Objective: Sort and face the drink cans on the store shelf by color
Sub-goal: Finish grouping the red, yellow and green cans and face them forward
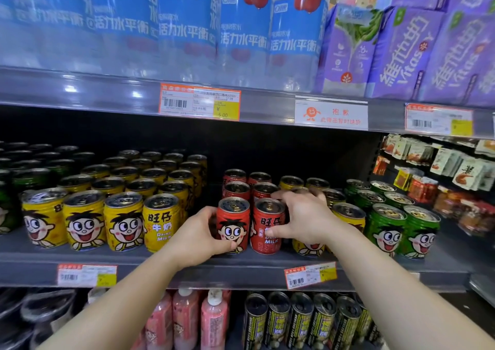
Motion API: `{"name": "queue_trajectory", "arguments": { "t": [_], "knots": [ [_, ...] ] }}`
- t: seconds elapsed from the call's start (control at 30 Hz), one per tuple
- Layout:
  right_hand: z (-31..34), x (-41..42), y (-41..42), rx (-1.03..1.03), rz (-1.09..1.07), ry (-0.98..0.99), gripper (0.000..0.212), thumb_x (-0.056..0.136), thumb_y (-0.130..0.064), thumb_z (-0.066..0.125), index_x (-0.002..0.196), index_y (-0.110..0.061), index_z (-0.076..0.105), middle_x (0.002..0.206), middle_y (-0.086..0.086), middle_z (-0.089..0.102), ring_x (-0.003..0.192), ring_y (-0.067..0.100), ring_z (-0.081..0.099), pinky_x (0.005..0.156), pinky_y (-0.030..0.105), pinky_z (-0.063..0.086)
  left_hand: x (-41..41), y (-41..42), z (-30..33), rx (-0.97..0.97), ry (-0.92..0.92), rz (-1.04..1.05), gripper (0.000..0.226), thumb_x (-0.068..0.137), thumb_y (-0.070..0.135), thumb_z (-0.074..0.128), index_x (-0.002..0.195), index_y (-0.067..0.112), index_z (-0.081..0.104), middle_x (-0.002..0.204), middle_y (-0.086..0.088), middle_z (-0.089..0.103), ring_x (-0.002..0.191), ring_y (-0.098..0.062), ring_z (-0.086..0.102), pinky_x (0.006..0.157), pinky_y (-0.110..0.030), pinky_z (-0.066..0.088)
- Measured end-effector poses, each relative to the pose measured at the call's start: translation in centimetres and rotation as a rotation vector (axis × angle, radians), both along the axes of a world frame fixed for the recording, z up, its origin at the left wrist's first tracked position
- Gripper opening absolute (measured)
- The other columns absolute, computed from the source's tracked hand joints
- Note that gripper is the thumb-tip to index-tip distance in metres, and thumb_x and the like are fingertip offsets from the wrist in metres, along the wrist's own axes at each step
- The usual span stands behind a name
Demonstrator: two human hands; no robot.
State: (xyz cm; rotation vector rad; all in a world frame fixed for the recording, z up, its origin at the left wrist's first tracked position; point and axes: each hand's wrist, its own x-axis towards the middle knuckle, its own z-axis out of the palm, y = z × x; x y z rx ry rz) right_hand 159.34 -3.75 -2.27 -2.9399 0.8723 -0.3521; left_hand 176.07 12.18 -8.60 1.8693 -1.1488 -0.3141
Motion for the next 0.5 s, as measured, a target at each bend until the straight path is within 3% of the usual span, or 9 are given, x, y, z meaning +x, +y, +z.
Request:
{"name": "queue_trajectory", "arguments": {
  "t": [0.13, 0.27, 0.33, 0.43, 0.5],
  "knots": [
    [0.0, 0.2, 1.2, -0.072, -0.074, -0.053, 0.093, 0.056, -0.089, 0.049, 0.130, -0.033, 0.043, 0.134, -0.003, 0.051, 0.132, 0.023, 0.036, 0.114, 0.050, 0.012, -0.1, 0.0, -0.1, 0.001, -0.014, 0.006, 0.068, 0.063, 0.031, 0.085, 0.118, 0.028, 0.046, 0.101, 0.015, 0.063, 0.093, -0.002, 0.062, 0.083, -0.024, 0.054],
    [0.9, -0.5, 0.7, 0.042, 0.002, -0.011, 0.068, 0.074, -0.064, 0.060, 0.134, -0.037, 0.041, 0.135, -0.008, 0.052, 0.134, 0.021, 0.036, 0.114, 0.051, 0.007, 0.1, 0.0, -0.2, 0.000, 0.000, 0.005, 0.069, 0.062, 0.032, 0.085, 0.118, 0.028, 0.046, 0.100, 0.015, 0.064, 0.092, -0.001, 0.062, 0.083, -0.025, 0.054],
    [1.3, -1.1, 0.0, 0.101, 0.021, 0.048, 0.073, 0.076, -0.058, 0.063, 0.139, -0.039, 0.033, 0.143, -0.008, 0.045, 0.138, 0.021, 0.030, 0.116, 0.052, -0.001, 0.1, 0.0, -0.3, -0.001, 0.007, 0.004, 0.069, 0.062, 0.032, 0.085, 0.118, 0.029, 0.045, 0.100, 0.015, 0.064, 0.093, -0.001, 0.062, 0.083, -0.025, 0.054],
    [0.4, -0.8, 0.5, -0.030, -0.073, -0.015, 0.093, 0.059, -0.084, 0.054, 0.137, -0.035, 0.037, 0.140, -0.004, 0.048, 0.137, 0.023, 0.031, 0.115, 0.052, -0.002, 0.3, -0.1, -0.4, -0.001, 0.023, 0.003, 0.071, 0.060, 0.034, 0.087, 0.117, 0.029, 0.045, 0.101, 0.014, 0.065, 0.093, -0.002, 0.064, 0.084, -0.027, 0.055],
    [-0.4, -0.4, 0.9, -0.130, -0.079, -0.073, 0.092, 0.055, -0.089, 0.049, 0.129, -0.033, 0.046, 0.132, -0.005, 0.054, 0.133, 0.022, 0.036, 0.115, 0.051, -0.003, 0.4, -0.2, -0.6, -0.002, 0.020, 0.004, 0.072, 0.058, 0.035, 0.087, 0.117, 0.029, 0.046, 0.101, 0.013, 0.066, 0.093, -0.003, 0.064, 0.085, -0.029, 0.055]
  ]
}}
